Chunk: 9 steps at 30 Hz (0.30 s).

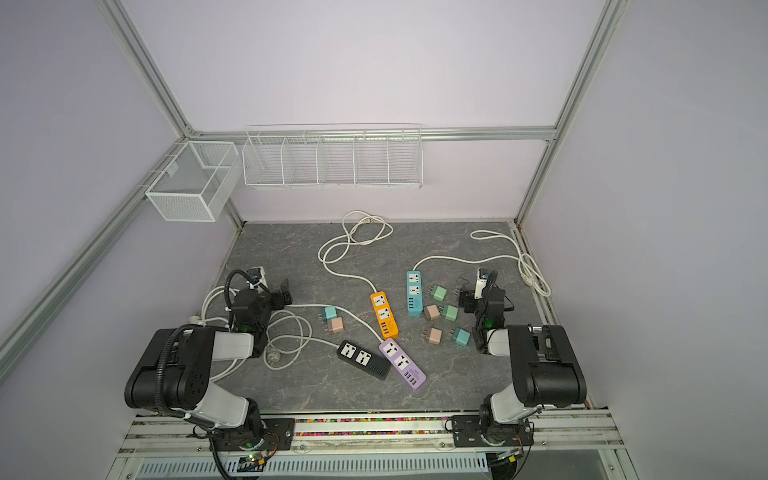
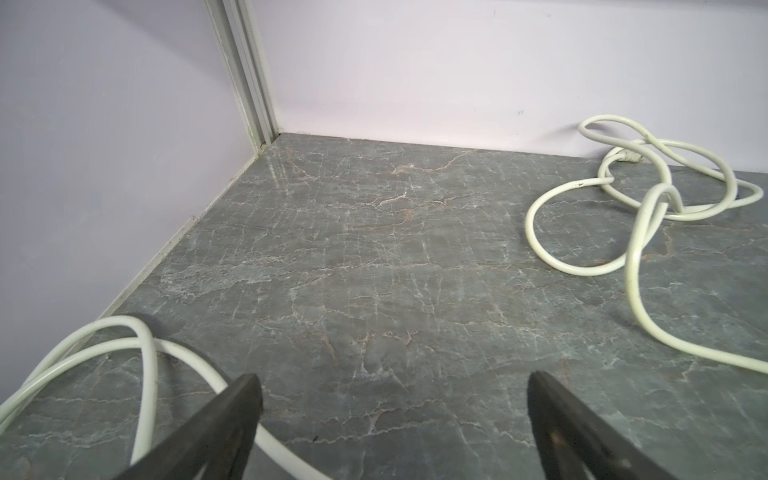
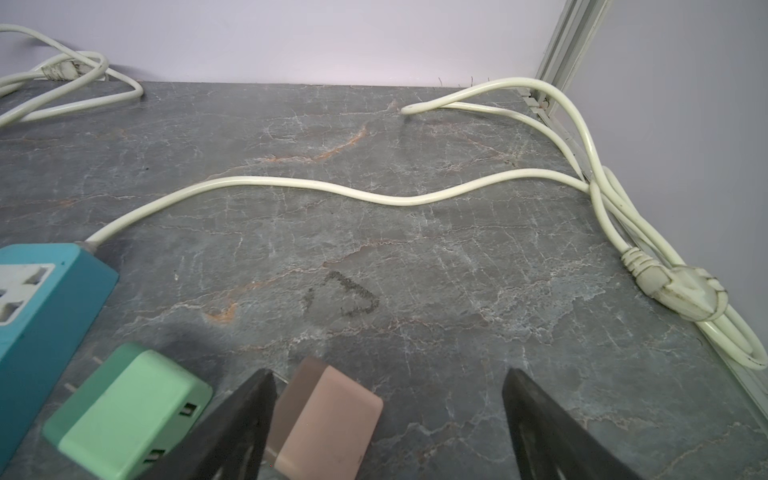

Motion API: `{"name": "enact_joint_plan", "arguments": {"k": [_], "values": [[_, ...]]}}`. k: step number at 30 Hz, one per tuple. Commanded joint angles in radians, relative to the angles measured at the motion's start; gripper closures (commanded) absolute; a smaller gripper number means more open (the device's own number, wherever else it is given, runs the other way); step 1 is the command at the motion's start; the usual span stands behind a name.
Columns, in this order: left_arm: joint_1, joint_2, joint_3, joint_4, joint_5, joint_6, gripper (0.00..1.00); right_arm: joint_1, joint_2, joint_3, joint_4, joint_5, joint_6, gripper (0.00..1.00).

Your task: Pull the plug off the socket

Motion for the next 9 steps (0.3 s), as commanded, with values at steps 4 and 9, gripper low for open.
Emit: {"name": "enact_joint_plan", "arguments": {"k": [4, 9], "values": [[0.008, -0.002, 0.025, -0.007, -0.037, -0.011, 0.01, -0.002, -0.005, 0.009, 0.029, -0.016, -0.028, 0.12], [0.007, 0.000, 0.024, 0.001, -0.039, -0.009, 0.01, -0.001, -0.006, 0.009, 0.030, -0.019, -0.028, 0.12]]}}
